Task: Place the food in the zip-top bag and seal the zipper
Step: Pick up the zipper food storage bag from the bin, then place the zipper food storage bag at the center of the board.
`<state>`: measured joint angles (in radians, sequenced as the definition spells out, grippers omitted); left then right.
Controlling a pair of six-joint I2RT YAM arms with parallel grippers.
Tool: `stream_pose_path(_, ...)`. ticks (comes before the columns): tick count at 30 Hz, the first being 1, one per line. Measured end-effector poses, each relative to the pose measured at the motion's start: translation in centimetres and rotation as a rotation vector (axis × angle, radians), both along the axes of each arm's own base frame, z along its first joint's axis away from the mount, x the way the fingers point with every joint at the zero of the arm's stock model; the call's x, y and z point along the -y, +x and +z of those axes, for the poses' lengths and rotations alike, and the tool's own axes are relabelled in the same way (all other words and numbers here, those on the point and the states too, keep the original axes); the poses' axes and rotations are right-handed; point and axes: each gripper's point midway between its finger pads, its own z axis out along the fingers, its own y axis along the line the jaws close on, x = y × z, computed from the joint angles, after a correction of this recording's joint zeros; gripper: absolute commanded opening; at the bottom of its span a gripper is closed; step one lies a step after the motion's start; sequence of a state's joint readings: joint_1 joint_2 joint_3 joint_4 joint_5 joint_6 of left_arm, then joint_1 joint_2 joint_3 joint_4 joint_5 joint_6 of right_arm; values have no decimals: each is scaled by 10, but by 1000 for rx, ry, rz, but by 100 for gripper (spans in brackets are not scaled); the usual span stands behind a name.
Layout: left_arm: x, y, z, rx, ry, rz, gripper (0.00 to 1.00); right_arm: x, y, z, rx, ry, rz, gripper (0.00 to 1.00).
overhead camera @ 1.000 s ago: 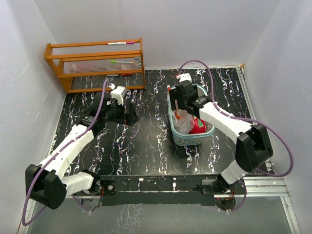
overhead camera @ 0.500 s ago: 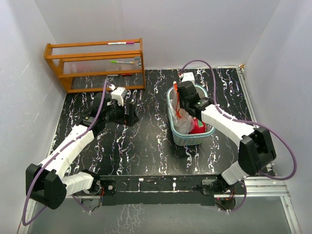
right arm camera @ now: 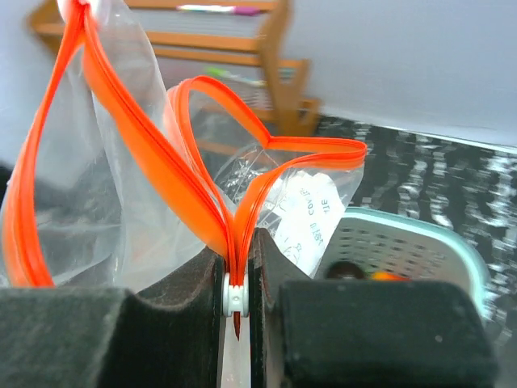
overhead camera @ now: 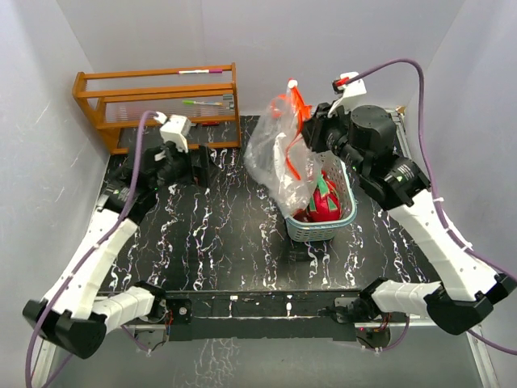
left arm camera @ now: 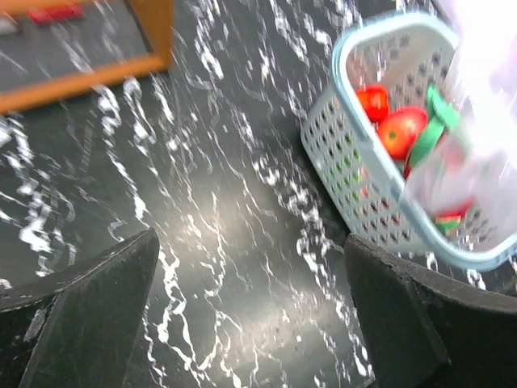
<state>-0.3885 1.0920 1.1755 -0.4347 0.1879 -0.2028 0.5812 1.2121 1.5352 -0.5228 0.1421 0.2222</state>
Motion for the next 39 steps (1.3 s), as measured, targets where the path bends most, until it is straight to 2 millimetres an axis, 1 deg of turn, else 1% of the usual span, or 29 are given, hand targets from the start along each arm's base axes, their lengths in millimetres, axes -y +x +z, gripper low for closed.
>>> stream_pose_path(1,-6,0,17,42,-1,29,97,-10,-9,8,9,21,47,8)
stream_pose_path(3,-21,-3,50,127,-6,95,97,-33,-26,11,6,43,136,8)
stream_pose_path(6,-46,-13,97,257,-25,202,97,-77,-52,0,-39,50,274,8)
stream_pose_path(7,-56,-18,111,300,-32,242,97,-90,-59,-8,-60,47,307,8)
stream_pose_path(9,-71,-29,131,363,-48,303,97,-112,-69,-29,-100,32,348,8)
stream_pose_path(11,-85,-40,144,409,-61,351,97,-131,-77,-63,-159,0,362,8)
stream_pose_path(12,-89,-45,149,425,-68,362,97,-138,-79,-80,-192,-19,358,8)
stream_pose_path(13,-91,-49,152,436,-74,367,97,-144,-79,-102,-227,-44,344,8)
stream_pose_path(15,-92,-52,154,443,-83,366,97,-154,-77,-153,-307,-104,294,8)
stream_pose_path(16,-90,-51,152,438,-86,360,97,-156,-76,-181,-348,-139,264,8)
stream_pose_path(18,-86,-49,142,419,-83,347,97,-154,-75,-237,-426,-217,195,9)
stream_pose_path(19,-84,-48,133,400,-76,338,97,-152,-73,-255,-448,-243,165,13)
stream_pose_path(20,-81,-46,123,377,-67,328,97,-149,-72,-274,-470,-268,133,21)
stream_pose_path(21,-79,-45,112,353,-58,320,97,-146,-71,-288,-484,-290,102,29)
stream_pose_path(22,-77,-44,102,331,-48,310,97,-144,-69,-298,-494,-303,76,39)
stream_pose_path(24,-72,-42,83,288,-30,288,97,-144,-64,-302,-491,-296,41,55)
stream_pose_path(25,-69,-42,73,268,-25,271,97,-145,-62,-300,-481,-289,31,67)
stream_pose_path(26,-67,-42,65,250,-19,259,97,-145,-61,-298,-475,-280,21,75)
stream_pose_path(27,-63,-42,52,224,-13,240,97,-147,-58,-293,-459,-275,15,81)
stream_pose_path(29,-58,-43,31,176,-6,215,97,-150,-56,-285,-441,-262,8,83)
stream_pose_path(32,-52,-46,5,117,-2,188,97,-153,-58,-268,-411,-245,10,84)
stream_pose_path(34,-49,-48,-8,82,-4,175,97,-151,-61,-255,-397,-226,17,84)
stream_pose_path(36,-47,-49,-14,66,-11,168,97,-149,-65,-239,-380,-199,29,83)
stream_pose_path(39,-45,-49,-16,58,-23,164,97,-148,-69,-216,-356,-149,57,83)
